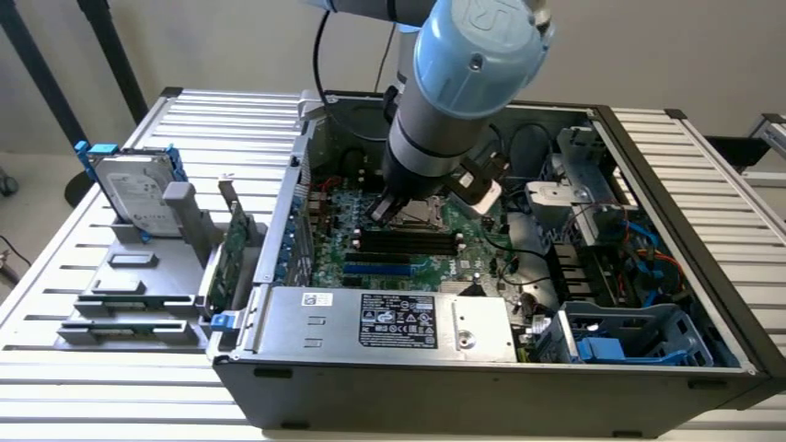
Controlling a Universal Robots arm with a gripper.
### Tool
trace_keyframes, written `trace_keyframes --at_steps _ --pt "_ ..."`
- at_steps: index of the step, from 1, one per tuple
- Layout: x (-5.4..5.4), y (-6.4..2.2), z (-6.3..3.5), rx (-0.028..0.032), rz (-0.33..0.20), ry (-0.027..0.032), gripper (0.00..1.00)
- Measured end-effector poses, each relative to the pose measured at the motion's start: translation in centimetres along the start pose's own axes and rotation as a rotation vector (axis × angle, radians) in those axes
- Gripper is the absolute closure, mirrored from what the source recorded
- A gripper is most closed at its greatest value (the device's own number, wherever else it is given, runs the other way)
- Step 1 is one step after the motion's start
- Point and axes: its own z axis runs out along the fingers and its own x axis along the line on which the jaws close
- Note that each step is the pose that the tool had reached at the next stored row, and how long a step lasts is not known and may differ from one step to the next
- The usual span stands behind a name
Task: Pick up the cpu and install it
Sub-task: 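Install the second cpu locking lever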
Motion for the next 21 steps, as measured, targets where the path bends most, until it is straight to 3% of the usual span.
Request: trace_keyframes --at_steps 5,21 --pt "-0.1 -0.02 0.68 -0.0049 -0.004 0.0057 0.89" --pt "-1.2 -0.54 3.76 -0.0338 -0.026 0.0247 0.89"
